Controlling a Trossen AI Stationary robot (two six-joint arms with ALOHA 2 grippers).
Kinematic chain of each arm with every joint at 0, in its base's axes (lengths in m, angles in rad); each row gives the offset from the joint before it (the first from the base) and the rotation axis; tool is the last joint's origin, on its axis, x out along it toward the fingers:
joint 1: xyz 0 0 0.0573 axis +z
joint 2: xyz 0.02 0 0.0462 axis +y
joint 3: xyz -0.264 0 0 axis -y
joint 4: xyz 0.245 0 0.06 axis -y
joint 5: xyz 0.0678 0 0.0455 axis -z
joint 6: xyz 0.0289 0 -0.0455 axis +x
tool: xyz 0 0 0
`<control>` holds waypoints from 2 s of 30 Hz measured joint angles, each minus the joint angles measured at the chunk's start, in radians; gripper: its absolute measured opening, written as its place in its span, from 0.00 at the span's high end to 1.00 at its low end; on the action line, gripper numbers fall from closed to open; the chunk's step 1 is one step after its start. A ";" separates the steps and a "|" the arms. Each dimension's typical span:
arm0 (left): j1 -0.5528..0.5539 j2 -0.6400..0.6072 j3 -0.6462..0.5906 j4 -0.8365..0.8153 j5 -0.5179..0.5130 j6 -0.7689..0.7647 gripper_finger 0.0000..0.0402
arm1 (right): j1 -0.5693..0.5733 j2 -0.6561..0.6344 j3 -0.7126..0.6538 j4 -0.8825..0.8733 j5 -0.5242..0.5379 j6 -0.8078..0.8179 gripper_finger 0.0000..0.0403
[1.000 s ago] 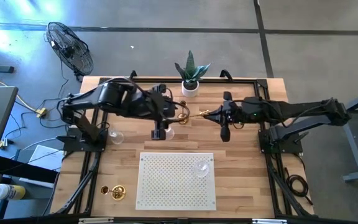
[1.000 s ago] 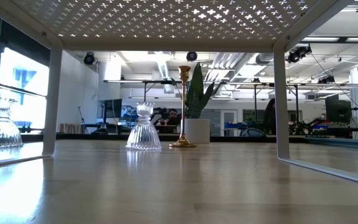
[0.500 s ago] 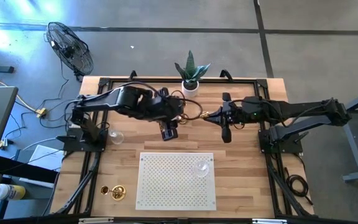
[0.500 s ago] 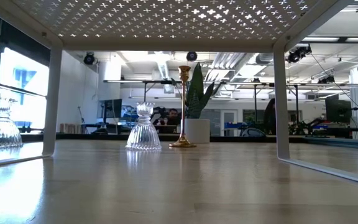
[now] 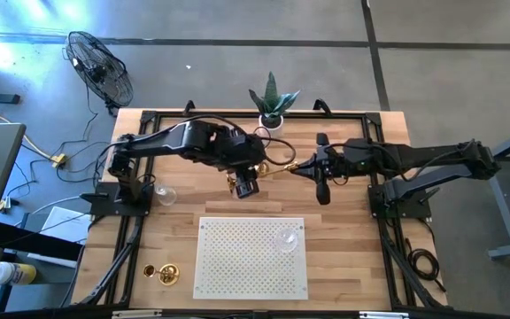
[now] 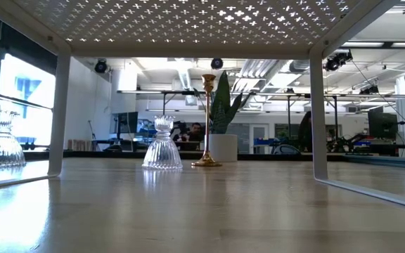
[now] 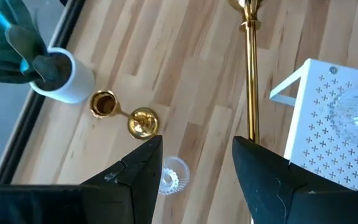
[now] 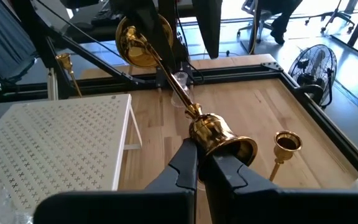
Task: Pick & Place candle stick holders
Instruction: Put the bottom right gold candle holder on the shelf
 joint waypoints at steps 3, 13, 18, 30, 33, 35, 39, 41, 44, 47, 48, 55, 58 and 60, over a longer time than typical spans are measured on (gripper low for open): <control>-0.001 0.000 0.000 0.002 0.003 0.000 0.53 | 0.000 0.000 0.000 0.002 0.001 0.001 1.00; -0.002 -0.010 0.071 -0.002 0.058 0.001 0.53 | -0.001 0.000 0.000 0.001 0.013 0.002 1.00; -0.002 -0.012 0.058 -0.021 0.138 0.031 0.53 | -0.001 0.000 0.000 0.002 0.012 0.002 1.00; -0.002 -0.010 0.011 -0.004 0.114 0.035 0.53 | -0.001 0.000 0.000 -0.001 0.009 0.008 1.00; -0.002 -0.010 0.011 -0.003 0.049 0.035 0.53 | -0.001 0.000 0.000 -0.001 0.009 0.009 1.00; -0.002 -0.010 0.011 -0.004 0.026 0.035 0.53 | -0.001 0.000 0.000 -0.001 0.010 0.009 1.00; -0.002 -0.010 0.011 -0.004 0.032 0.038 0.53 | -0.001 0.000 0.000 -0.004 0.009 0.009 1.00; -0.002 -0.009 0.011 -0.004 0.032 0.046 0.53 | -0.001 0.000 0.000 -0.004 0.008 0.009 1.00; -0.002 0.004 0.012 -0.011 0.037 0.046 0.53 | 0.000 0.000 0.000 -0.004 0.006 0.009 1.00; -0.002 0.017 0.013 -0.013 0.072 0.047 0.53 | -0.001 0.000 0.000 -0.005 0.006 0.009 1.00; -0.002 0.020 0.013 -0.011 0.085 0.051 0.53 | -0.001 0.000 0.000 -0.005 0.006 0.009 1.00; -0.002 0.047 0.010 -0.025 0.072 0.098 0.53 | 0.000 0.000 0.000 -0.006 0.005 0.009 1.00; -0.002 0.044 0.011 -0.038 0.067 0.099 0.53 | -0.001 0.000 0.000 -0.006 0.005 0.009 1.00; -0.002 0.044 0.011 -0.038 0.062 0.099 0.53 | 0.000 0.000 0.000 -0.006 0.005 0.009 1.00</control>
